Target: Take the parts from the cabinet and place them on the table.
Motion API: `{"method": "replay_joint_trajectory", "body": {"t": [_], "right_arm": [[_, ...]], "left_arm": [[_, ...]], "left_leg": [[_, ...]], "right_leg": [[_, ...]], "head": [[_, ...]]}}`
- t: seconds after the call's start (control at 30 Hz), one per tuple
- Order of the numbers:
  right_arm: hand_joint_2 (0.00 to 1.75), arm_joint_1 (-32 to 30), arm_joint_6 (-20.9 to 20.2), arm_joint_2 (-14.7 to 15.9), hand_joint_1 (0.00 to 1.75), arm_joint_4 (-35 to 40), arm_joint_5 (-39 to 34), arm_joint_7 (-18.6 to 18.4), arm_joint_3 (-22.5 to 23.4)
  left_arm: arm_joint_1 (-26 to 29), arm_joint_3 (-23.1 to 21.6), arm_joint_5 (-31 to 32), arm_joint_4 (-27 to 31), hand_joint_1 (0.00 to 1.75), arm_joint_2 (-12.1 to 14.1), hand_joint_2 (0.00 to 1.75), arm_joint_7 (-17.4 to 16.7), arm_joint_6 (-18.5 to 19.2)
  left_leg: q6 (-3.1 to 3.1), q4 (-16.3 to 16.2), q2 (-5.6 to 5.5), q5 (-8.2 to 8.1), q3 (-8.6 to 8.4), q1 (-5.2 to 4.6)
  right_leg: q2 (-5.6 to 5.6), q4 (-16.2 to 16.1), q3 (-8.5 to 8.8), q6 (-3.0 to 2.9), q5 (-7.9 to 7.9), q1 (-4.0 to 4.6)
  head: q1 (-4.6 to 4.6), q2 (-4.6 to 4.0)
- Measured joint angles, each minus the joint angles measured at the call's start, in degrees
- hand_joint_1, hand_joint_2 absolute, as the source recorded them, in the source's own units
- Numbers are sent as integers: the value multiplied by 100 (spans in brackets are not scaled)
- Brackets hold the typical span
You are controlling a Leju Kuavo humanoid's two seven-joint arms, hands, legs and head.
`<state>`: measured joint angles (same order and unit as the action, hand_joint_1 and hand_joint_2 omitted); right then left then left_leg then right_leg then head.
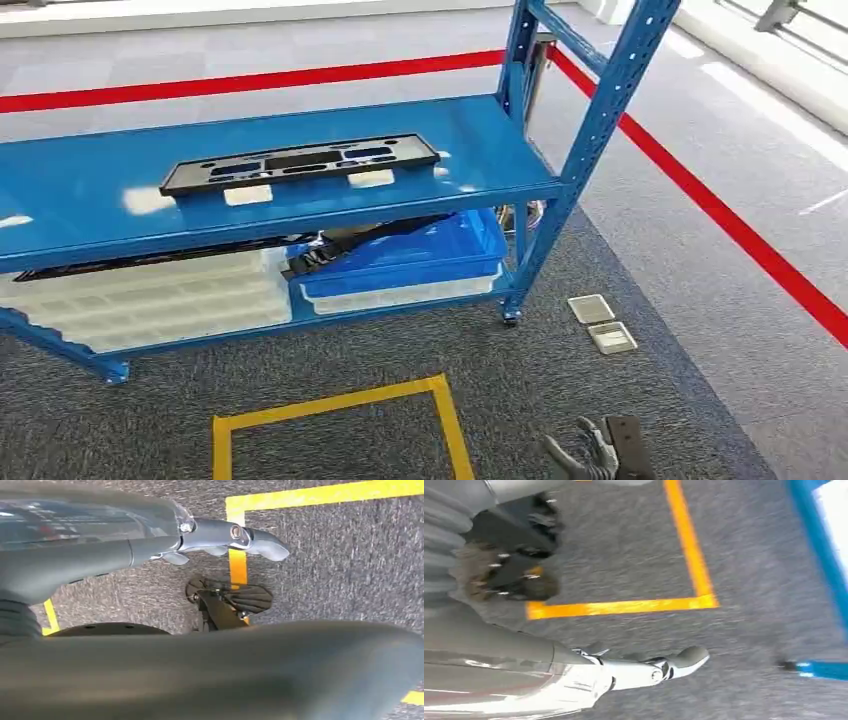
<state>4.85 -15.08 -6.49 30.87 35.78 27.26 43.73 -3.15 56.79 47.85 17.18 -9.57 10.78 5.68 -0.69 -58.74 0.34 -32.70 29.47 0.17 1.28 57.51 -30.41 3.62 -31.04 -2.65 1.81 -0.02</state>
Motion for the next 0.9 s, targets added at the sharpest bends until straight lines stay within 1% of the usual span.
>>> {"method": "replay_joint_trajectory", "body": {"t": [0.03, 0.07, 0.1, 0.13, 0.17, 0.2, 0.23, 0.27, 0.3, 0.33, 0.37, 0.4, 0.43, 0.47, 0.53, 0.57, 0.6, 0.63, 0.67, 0.7, 0.73, 0.77, 0.8, 0.83, 0.87, 0.9], "right_arm": [[0, -17, -59, -31, 0, 190, -79, 2, -61], [0, -45, -98, -37, 0, 341, -144, 2, -116], [0, -73, -135, -39, 0, 520, -227, -2, -175], [0, -95, -164, -46, 0, 667, -297, -13, -238], [0, -119, -194, -46, 0, 844, -385, -24, -313], [0, -153, -218, -48, 0, 1011, -467, -39, -388], [0, -196, -231, -48, 0, 1152, -536, -61, -453], [0, -242, -242, -50, 0, 1325, -625, -83, -538], [0, -274, -245, -48, 0, 1478, -700, -101, -612], [0, -300, -262, -48, 0, 1672, -789, -129, -702], [0, -323, -282, -46, 0, 1867, -881, -140, -794], [0, -329, -297, -44, 0, 2074, -992, -146, -916], [0, -347, -304, -37, 0, 2245, -1076, -164, -1008], [0, -383, -315, -37, 0, 2453, -1175, -197, -1129], [0, -469, -317, -26, 0, 2787, -1344, -243, -1318], [0, -499, -330, -15, 0, 3003, -1444, -253, -1433], [0, -510, -332, -4, 0, 3187, -1531, -260, -1537], [0, -519, -345, 7, 0, 3368, -1611, -284, -1653], [0, -536, -349, 20, 0, 3540, -1693, -308, -1767], [0, -567, -356, 35, 0, 3685, -1765, -338, -1869], [0, -612, -365, 61, 0, 3882, -1857, -376, -1990], [0, -646, -371, 81, 0, 4048, -1933, -395, -2101], [0, -661, -371, 107, 0, 4210, -2002, -424, -2208], [0, -674, -371, 135, 0, 4394, -2080, -439, -2331], [0, -688, -369, 164, 0, 4581, -2157, -450, -2446], [0, -694, -369, 184, 0, 4774, -2234, -459, -2573]], "left_arm": [[-16, 59, 42, -4, 0, -13, 0, 4, 11], [-33, 111, 74, -9, 0, -35, 0, 7, 17], [-47, 170, 81, -15, 0, -50, 0, 15, 22], [-49, 214, 90, -22, 0, -61, 0, 17, 26], [-45, 275, 129, -33, 0, -83, 0, 20, 33], [-45, 319, 155, -52, 0, -90, 0, 22, 33], [-46, 361, 179, -66, 0, -103, 0, 22, 37], [-49, 413, 188, -72, 0, -116, 0, 24, 37], [-53, 446, 188, -81, 0, -127, 0, 28, 39], [-59, 485, 194, -92, 0, -138, 0, 33, 39], [-66, 527, 214, -103, 0, -153, 0, 39, 41], [-76, 577, 260, -107, 0, -162, 0, 50, 44], [-97, 614, 271, -114, 0, -164, 0, 55, 48], [-110, 662, 282, -122, 0, -166, 0, 61, 50], [-122, 734, 293, -146, 0, -179, 0, 70, 50], [-130, 778, 310, -149, 0, -181, 0, 72, 57], [-137, 817, 330, -151, 0, -184, 0, 79, 61], [-151, 854, 365, -162, 0, -190, 0, 81, 70], [-156, 885, 371, -170, 0, -192, 0, 83, 81], [-157, 922, 374, -184, 0, -197, 0, 83, 85], [-154, 968, 378, -197, 0, -201, 0, 85, 89], [-149, 1008, 378, -201, 0, -208, 0, 85, 92], [-149, 1034, 378, -203, 0, -212, 0, 87, 96], [-156, 1066, 378, -203, 0, -214, 0, 87, 101], [-171, 1106, 380, -203, 0, -216, 0, 92, 103], [-180, 1139, 382, -203, 0, -216, 0, 96, 103]], "left_leg": [[-52, 45, 3, 35, -1, -4], [-115, 116, 21, 96, -19, 51], [-136, 131, 37, 109, -16, 41], [-145, 129, 44, 114, -4, 36], [-148, 128, 61, 113, 0, 26], [-148, 125, 70, 113, 7, 18], [-148, 120, 72, 112, 6, 16], [-145, 120, 71, 110, -2, 17], [-139, 118, 69, 105, -16, 22], [-111, 110, 67, 86, -40, 32], [-68, 91, 69, 57, -60, 36], [-27, 70, 73, 30, -52, 16], [1, 11, 71, 10, -20, -6], [25, 14, 71, 25, 5, -6], [46, 25, 73, 35, 5, 13], [77, 5, 67, -10, 13, 27], [112, -109, 46, -121, 54, 33], [136, -432, 42, -335, 202, 41], [154, -909, 42, -571, 421, 45], [165, -1377, 39, -751, 646, 44], [163, -1714, 38, -811, 812, 45], [157, -1747, 35, -739, 843, 43], [142, -1539, 31, -548, 765, 41], [111, -1097, 25, -256, 578, 38], [66, -545, 15, 48, 340, 27], [14, -152, -5, 168, 174, 10]], "right_leg": [[4, -20, 7, 35, 20, -1], [-27, 45, 0, 42, -63, -18], [-66, 211, -78, 11, -209, 20], [-69, 603, -250, -7, -455, 29], [-68, 1080, -466, -19, -683, 39], [-68, 1550, -677, -21, -857, 47], [-70, 1863, -820, -26, -900, 55], [-71, 1832, -814, -31, -799, 56], [-76, 1557, -687, -36, -577, 54], [-89, 1049, -459, -41, -272, 53], [-126, 483, -215, -51, 22, 53], [-152, 275, -103, -63, -20, 68], [-142, 144, -90, -92, -38, 84], [-138, 185, -131, -128, -48, 89], [-132, 203, -146, -185, -61, 106], [-137, 186, -143, -228, -44, 73], [-137, 186, -146, -242, -42, 73], [-138, 186, -153, -273, -44, 75], [-139, 186, -158, -279, -43, 79], [-143, 187, -163, -284, -44, 87], [-144, 187, -163, -284, -45, 93], [-140, 187, -158, -284, -45, 97], [-129, 187, -151, -284, -45, 104], [-115, 187, -136, -284, -47, 109], [-107, 187, -117, -282, -54, 114], [-107, 181, -117, -276, -57, 107]], "head": [[0, 0], [-2, 0], [-2, 0], [-2, 0], [-2, 0], [-2, 0], [-2, 0], [-2, 0], [-2, 0], [-2, 0], [-2, 0], [-2, 0], [0, 0], [6, 0], [4, 0], [4, 0], [7, 0], [7, 0], [7, 0], [7, 0], [7, 0], [7, 0], [7, 0], [7, 0], [7, 0], [4, 0]]}}
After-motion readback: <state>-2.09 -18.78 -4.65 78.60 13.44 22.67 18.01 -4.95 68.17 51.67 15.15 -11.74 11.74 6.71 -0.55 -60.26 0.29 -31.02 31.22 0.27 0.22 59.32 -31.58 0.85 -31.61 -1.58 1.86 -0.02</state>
